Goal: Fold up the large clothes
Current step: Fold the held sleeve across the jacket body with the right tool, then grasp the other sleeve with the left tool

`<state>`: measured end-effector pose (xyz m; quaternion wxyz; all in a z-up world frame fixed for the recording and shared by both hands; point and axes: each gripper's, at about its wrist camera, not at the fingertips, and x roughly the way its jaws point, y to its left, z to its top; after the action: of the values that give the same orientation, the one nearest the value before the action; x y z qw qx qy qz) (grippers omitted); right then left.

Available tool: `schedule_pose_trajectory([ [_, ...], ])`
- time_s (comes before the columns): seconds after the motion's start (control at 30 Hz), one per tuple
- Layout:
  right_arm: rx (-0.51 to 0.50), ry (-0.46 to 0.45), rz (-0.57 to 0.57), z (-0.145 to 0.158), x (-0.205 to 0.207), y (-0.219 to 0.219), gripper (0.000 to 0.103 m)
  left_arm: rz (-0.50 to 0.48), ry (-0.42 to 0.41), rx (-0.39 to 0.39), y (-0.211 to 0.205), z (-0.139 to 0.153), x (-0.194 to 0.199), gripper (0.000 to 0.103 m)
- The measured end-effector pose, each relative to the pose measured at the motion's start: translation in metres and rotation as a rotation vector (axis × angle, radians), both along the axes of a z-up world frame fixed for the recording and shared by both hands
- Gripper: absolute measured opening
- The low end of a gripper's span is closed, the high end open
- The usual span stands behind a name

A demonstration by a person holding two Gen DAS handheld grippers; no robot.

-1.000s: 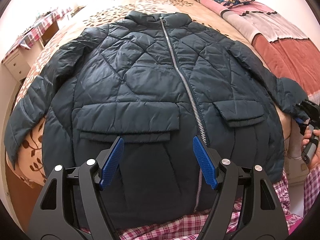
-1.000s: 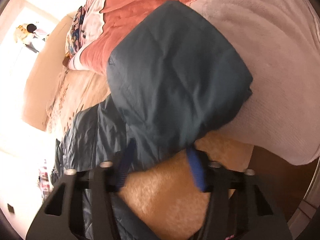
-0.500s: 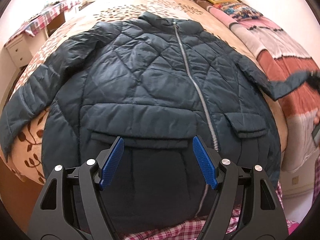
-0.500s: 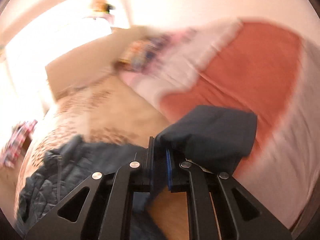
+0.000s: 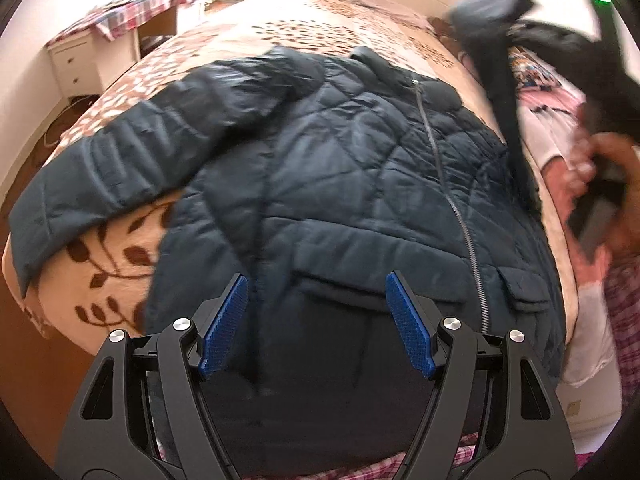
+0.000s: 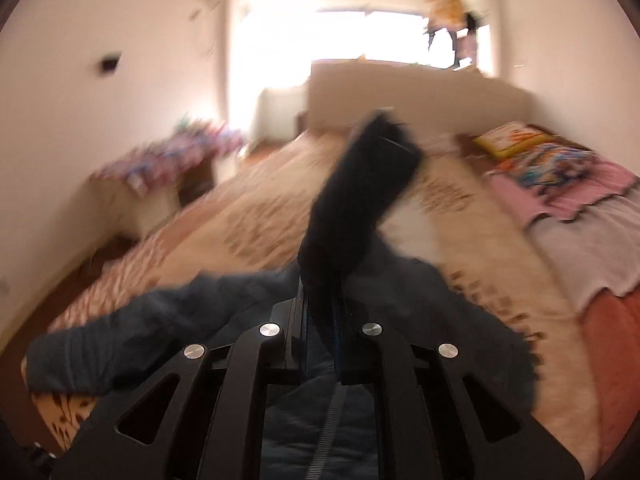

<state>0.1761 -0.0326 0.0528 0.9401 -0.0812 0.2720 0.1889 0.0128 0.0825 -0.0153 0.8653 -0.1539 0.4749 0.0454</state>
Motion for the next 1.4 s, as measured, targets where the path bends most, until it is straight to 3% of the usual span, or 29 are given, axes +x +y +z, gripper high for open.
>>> schedule_pose_trajectory([
  [0.1,-0.105,0.109,0.027,-0.051,0.014,0.047,0.011,0.028,0.012,-0.008,0.013,-0.006,-0.003,0.071],
  [0.23,-0.235,0.242,0.069,-0.106,0.023,0.076,0.014,0.047,0.027,-0.023,0.024,-0.013,-0.006,0.071],
  [0.27,-0.259,0.295,0.083,-0.118,0.024,0.078,0.023,0.048,0.027,-0.025,0.026,-0.015,-0.006,0.071],
  [0.3,-0.265,0.337,0.101,-0.124,0.02,0.081,0.05,0.049,0.029,-0.026,0.027,-0.016,-0.006,0.071],
  [0.37,-0.216,0.374,0.136,-0.127,0.01,0.079,0.075,0.047,0.027,-0.027,0.028,-0.017,-0.006,0.071],
  [0.57,-0.073,0.341,0.222,-0.097,-0.013,0.053,0.074,0.037,0.004,-0.026,0.026,-0.012,-0.002,0.071],
  [0.63,-0.041,0.339,0.183,-0.087,-0.014,0.041,0.059,0.032,-0.001,-0.022,0.024,-0.01,-0.002,0.071],
  [0.67,-0.029,0.358,0.156,-0.086,-0.01,0.033,0.044,0.035,-0.002,-0.015,0.025,-0.01,-0.003,0.071],
  [0.7,-0.024,0.375,0.132,-0.086,-0.006,0.031,0.036,0.047,-0.004,-0.009,0.026,-0.01,-0.004,0.071],
  [0.8,0.043,0.435,0.038,-0.086,0.009,0.007,0.023,0.084,0.006,-0.009,0.035,-0.01,-0.009,0.071],
  [0.9,0.087,0.461,-0.036,-0.089,0.021,-0.007,0.022,0.132,0.004,0.008,0.049,-0.008,-0.017,0.071],
  [1.03,0.096,0.495,-0.045,-0.1,0.037,0.006,0.022,0.253,0.026,-0.013,0.084,-0.013,-0.028,0.071],
  [1.13,0.048,0.547,-0.022,-0.118,0.048,0.029,0.022,0.379,0.031,-0.089,0.12,-0.018,-0.041,0.071],
  [1.2,-0.089,0.599,0.001,-0.14,0.053,0.05,0.022,0.437,0.028,-0.136,0.139,-0.022,-0.048,0.071],
  [1.27,-0.163,0.569,0.015,-0.14,0.051,0.058,0.022,0.502,0.023,-0.191,0.158,-0.027,-0.054,0.071],
  [1.4,-0.106,0.56,0.034,-0.119,0.037,0.047,0.022,0.638,0.009,-0.334,0.193,-0.046,-0.066,0.071],
])
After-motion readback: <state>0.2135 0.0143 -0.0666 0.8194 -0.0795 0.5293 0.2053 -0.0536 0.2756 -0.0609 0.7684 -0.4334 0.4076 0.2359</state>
